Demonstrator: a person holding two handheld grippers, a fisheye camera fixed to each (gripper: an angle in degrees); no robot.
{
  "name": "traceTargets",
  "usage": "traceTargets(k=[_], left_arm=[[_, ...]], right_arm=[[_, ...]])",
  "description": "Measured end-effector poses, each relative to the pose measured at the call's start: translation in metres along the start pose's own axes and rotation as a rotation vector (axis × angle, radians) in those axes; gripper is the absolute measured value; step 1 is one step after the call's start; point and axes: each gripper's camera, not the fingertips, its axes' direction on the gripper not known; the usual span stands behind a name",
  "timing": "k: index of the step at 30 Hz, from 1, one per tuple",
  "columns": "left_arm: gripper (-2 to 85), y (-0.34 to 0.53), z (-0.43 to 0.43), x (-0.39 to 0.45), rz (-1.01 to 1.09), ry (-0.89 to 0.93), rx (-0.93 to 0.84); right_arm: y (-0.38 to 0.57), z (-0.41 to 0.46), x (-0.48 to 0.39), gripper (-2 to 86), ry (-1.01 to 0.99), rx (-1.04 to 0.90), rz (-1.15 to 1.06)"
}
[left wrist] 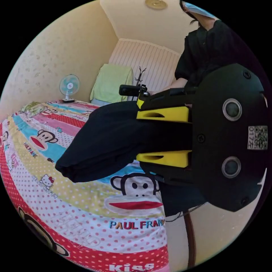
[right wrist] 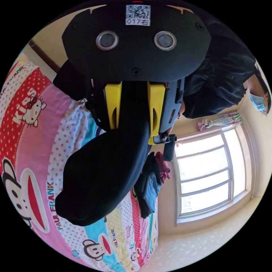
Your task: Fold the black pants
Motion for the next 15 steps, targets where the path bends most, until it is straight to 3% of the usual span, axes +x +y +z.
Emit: traceTargets(k=[9,13,15], left_arm=[[17.9,-0.053,-0.272,0.068,0.195,-0.151,0.552],[22.1,-0.09,-0.329,0.033,0.059,-0.175,0.604],[19.5,-0.102,-0.328,-0.029,-0.146,-0.197,0.555]], right_arm=[[-0.189,0.079,-0.211,15.5,-0.046,-0.058,-0.445],[-0.274,0.124,-0.229,17.2,0.01,0.022,-0.252],[-0.288,0.137,-0.205,15.0,0.007,0.024,-0.099]])
